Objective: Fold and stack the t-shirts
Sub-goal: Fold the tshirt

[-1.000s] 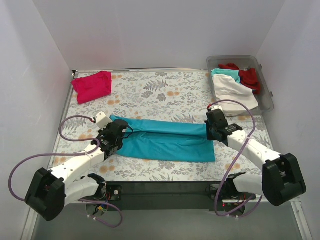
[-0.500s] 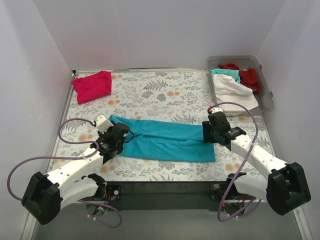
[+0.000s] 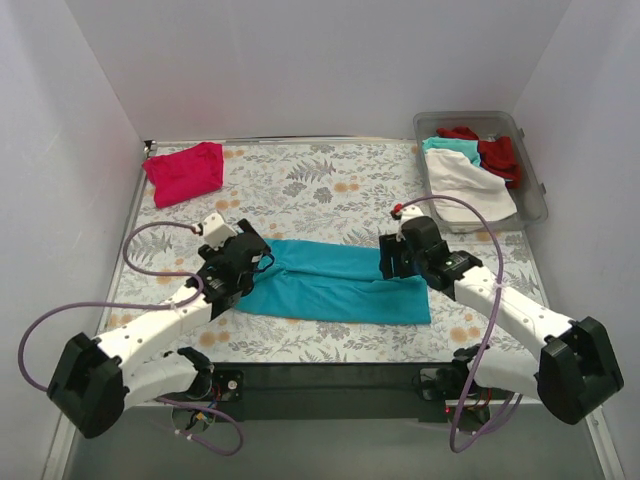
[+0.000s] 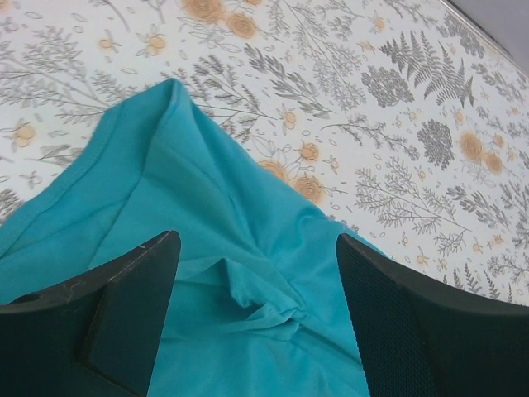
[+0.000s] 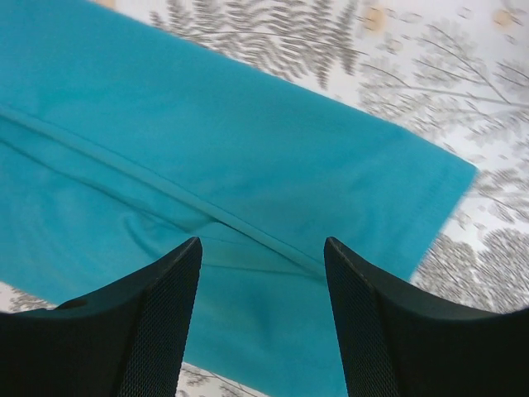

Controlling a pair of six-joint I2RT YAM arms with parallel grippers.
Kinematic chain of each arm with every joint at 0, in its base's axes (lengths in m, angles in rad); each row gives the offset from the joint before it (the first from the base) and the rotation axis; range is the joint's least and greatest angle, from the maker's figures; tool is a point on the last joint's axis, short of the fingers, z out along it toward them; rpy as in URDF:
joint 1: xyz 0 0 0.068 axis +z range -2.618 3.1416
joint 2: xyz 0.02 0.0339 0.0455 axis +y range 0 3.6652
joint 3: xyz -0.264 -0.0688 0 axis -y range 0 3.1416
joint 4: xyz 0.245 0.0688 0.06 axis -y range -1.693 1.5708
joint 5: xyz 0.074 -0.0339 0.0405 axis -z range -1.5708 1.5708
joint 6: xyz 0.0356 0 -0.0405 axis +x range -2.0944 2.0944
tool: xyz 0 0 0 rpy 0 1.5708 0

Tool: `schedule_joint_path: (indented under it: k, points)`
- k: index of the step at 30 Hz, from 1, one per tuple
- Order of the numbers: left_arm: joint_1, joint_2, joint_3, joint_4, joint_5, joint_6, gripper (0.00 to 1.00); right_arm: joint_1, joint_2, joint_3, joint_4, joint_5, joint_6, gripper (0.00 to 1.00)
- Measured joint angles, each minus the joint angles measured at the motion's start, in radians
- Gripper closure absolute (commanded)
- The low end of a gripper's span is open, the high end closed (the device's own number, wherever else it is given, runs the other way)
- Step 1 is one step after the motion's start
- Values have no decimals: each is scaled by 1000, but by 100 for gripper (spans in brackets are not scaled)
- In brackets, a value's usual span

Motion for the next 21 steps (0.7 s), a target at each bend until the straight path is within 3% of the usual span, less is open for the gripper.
schedule_joint_path:
  k: [5,11,21]
  points:
    - [28,167,52,105,29,64,29,108,111,64,104,-77,-3,44]
    - [268,226,40,208,123,113,29,234,266,191,225,-170,-9,45]
    - [512,369,52,383,397,167,30,329,613,457,394,-357,-39,45]
